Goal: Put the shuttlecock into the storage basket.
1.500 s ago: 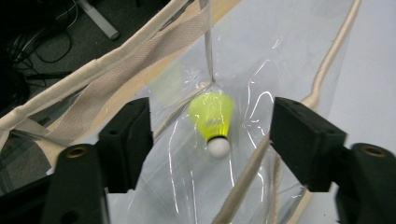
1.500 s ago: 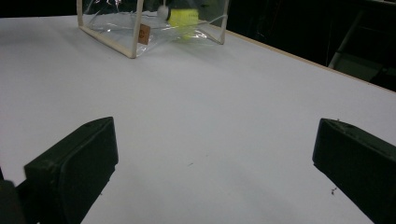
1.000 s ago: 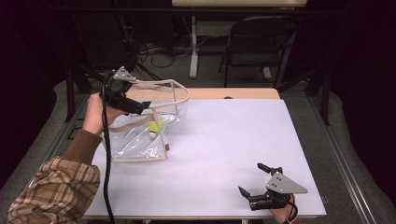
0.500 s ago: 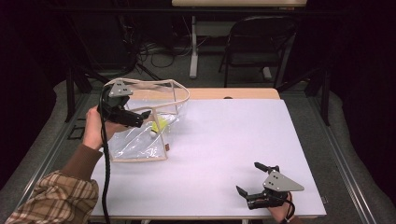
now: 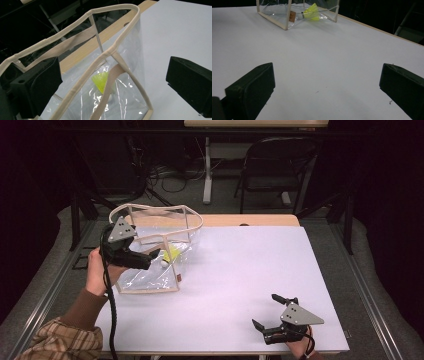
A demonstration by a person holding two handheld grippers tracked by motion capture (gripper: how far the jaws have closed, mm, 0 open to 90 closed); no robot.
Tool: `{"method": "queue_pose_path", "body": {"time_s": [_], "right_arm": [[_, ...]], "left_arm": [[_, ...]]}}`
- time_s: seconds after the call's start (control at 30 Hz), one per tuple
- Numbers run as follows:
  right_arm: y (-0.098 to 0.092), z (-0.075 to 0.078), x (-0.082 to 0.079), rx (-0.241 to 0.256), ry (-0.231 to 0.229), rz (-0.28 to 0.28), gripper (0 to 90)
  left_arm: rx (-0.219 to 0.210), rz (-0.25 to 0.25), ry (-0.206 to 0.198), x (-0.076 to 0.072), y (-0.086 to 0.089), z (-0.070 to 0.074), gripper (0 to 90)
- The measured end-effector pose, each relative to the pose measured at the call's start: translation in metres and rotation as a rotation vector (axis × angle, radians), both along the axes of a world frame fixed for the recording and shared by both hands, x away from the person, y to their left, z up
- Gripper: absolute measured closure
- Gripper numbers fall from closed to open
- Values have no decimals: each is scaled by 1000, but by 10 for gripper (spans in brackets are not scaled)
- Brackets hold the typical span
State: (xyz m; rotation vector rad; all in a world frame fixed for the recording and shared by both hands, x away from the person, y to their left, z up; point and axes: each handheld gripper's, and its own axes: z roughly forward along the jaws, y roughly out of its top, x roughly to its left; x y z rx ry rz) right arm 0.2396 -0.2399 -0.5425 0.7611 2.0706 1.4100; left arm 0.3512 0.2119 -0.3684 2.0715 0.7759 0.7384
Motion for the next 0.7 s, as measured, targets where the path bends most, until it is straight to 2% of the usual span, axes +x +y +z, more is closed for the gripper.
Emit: {"method": "queue_pose_path", "body": {"time_s": [0.23, 0.7], "right_arm": [[0, 0, 0, -3, 0, 3, 0], [0, -1, 1, -8, 5, 3, 0]], "left_arm": [[-13, 2, 1, -13, 4, -7, 1], [-59, -25, -52, -42, 9, -27, 1]]}}
